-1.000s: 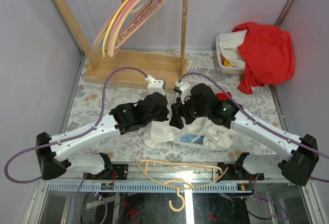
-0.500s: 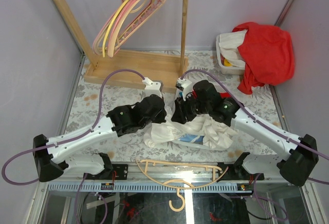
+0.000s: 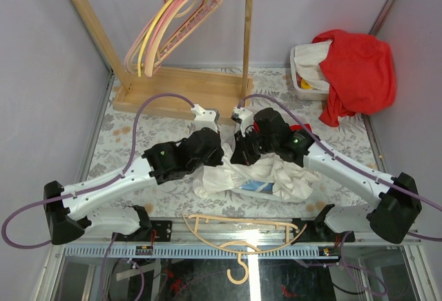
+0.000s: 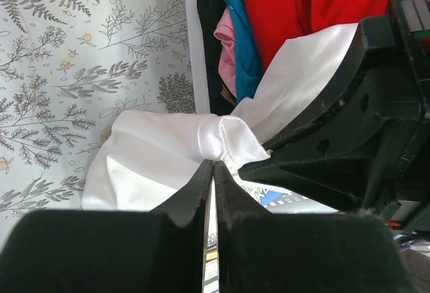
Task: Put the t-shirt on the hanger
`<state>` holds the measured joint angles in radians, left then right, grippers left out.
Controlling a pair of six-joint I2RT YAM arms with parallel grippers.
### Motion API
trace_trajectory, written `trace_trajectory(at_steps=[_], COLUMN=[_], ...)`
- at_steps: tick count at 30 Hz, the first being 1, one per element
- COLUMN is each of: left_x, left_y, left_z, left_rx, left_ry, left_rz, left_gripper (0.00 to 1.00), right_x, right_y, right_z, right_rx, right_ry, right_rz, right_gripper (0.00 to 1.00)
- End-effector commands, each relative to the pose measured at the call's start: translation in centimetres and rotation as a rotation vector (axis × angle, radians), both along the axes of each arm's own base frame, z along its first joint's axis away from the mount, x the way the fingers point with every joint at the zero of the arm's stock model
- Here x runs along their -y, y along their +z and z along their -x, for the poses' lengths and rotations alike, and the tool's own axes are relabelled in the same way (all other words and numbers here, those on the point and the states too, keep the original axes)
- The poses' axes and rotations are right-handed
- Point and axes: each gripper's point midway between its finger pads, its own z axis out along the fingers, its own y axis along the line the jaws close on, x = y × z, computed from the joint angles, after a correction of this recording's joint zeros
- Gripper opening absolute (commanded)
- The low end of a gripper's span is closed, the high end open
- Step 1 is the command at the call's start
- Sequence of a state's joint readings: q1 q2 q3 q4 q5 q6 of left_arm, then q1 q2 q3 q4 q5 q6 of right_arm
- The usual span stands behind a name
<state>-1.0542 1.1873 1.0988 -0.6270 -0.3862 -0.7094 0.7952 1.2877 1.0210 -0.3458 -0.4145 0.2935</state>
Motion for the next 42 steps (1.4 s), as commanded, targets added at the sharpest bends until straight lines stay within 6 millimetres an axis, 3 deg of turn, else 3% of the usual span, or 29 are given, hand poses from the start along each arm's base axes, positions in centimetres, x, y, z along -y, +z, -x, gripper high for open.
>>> trace_trajectory(at_steps=[1, 9, 14, 19, 23, 28, 33, 37, 42], left_x=[-0.6, -0.5, 0.9, 3.2, 4.0, 4.1, 3.9, 3.7, 3.8], left_y=[1.1, 0.9, 1.6, 2.7, 2.3, 1.9, 1.7, 1.4, 1.1], left_z=[-0.5, -0.3, -0.4, -0.5, -0.6, -0.5, -0.4, -0.4, -0.4], left_rx=[0.042, 0.030, 0.028, 0.041, 0.043, 0.037, 0.035, 0.031, 0.027], left_ry=[0.038, 0.035, 0.006, -0.031, -0.034, -0.033, -0.030, -0.027, -0.027], left_rz=[0.008, 0.022, 0.055, 0.105, 0.113, 0.113, 0.107, 0.101, 0.095], left_gripper=[0.01, 0.34, 0.40, 0.45, 0.47, 0.47, 0.47, 0.47, 0.47], right_x=[0.0, 4.7, 4.4, 4.0, 3.6, 3.8, 3.7, 3.6, 3.6], right_y=[2.4, 4.7, 6.2, 6.0, 6.2, 5.4, 4.4, 3.1, 2.6], right_z=[-1.1, -4.1, -3.4, -2.8, -1.9, -1.2, -0.8, -0.8, -1.0], right_rx=[0.068, 0.253, 0.281, 0.258, 0.239, 0.221, 0.199, 0.176, 0.171], right_ry=[-0.019, -0.213, -0.159, -0.135, -0.098, -0.082, -0.078, -0.079, -0.087], right_rz=[-0.021, 0.147, 0.105, 0.086, 0.048, 0.047, 0.038, 0.058, 0.066], right_gripper=[0.00, 0.00, 0.00, 0.00, 0.16, 0.22, 0.13, 0.34, 0.50])
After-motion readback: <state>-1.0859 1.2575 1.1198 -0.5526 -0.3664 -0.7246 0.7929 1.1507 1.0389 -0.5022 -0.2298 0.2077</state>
